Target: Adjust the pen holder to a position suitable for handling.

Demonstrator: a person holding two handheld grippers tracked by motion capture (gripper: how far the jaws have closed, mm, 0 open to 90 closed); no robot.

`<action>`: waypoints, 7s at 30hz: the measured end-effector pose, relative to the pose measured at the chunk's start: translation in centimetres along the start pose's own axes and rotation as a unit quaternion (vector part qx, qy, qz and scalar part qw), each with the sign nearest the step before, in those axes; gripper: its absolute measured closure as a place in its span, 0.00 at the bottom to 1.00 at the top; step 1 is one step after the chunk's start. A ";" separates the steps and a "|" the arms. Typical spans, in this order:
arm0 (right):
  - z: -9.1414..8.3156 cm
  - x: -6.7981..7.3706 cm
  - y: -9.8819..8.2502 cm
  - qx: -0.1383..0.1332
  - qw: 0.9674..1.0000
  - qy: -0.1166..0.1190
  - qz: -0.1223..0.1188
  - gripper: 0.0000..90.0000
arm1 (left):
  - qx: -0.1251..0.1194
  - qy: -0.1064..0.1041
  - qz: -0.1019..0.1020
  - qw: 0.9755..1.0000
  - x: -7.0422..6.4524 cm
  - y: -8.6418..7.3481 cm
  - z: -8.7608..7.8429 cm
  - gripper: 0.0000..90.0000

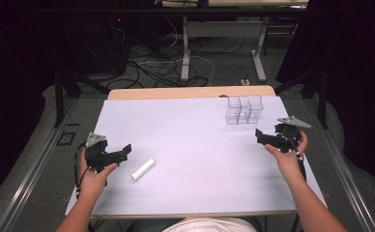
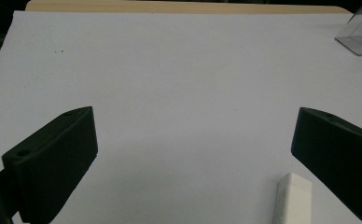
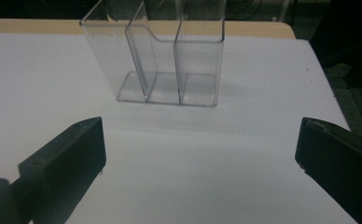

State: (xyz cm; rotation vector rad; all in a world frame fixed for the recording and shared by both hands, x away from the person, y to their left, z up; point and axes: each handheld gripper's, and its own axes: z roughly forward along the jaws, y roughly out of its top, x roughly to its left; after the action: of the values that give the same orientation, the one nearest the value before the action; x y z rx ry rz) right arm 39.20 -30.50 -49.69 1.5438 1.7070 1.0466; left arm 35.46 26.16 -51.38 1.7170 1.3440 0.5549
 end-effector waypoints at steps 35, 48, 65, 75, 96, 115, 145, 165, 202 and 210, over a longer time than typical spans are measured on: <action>6.0 0.9 11.3 0.089 0.995 -0.020 -0.033 0.16 | 0.005 0.006 0.003 1.000 0.2 -0.1 0.2 0.01; 9.2 -0.5 11.0 0.117 0.993 -0.021 0.012 0.21 | 0.007 0.012 -0.002 1.000 0.4 -0.3 0.2 0.01; 11.4 -2.1 10.2 0.138 0.990 -0.025 0.027 0.56 | 0.012 0.025 -0.007 1.000 0.4 -0.4 0.3 0.02; 12.4 -2.2 9.6 0.151 0.988 -0.035 0.020 0.69 | 0.011 0.027 -0.005 1.000 0.5 -0.6 0.2 0.02; 13.1 -1.9 9.2 0.181 0.982 -0.052 0.035 0.97 | 0.016 0.028 -0.003 0.999 0.5 -0.6 0.2 0.03; 11.4 0.7 8.5 0.214 0.974 -0.058 0.036 0.98 | 0.015 0.021 0.005 1.000 0.3 -0.4 0.5 0.03; 5.9 6.8 5.1 0.260 0.965 0.028 0.030 0.95 | 0.020 0.011 0.010 1.000 -0.3 -0.5 0.7 0.03; 2.7 6.0 4.0 0.152 0.981 0.108 0.046 0.75 | 0.025 0.017 0.010 0.999 -0.3 -0.6 0.9 0.04; 2.4 5.0 -0.3 0.101 0.991 0.082 0.026 1.00 | 0.019 0.020 0.017 0.999 -0.4 -0.5 0.7 0.05; 2.6 5.6 -0.4 0.103 0.991 0.084 0.020 1.00 | 0.020 0.021 0.017 0.999 -0.4 -0.5 0.7 0.05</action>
State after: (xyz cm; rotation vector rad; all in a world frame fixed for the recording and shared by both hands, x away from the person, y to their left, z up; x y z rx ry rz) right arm 40.46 -24.61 -50.96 1.6629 1.9591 1.0749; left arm 35.61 25.56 -52.13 1.7714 1.3656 0.5898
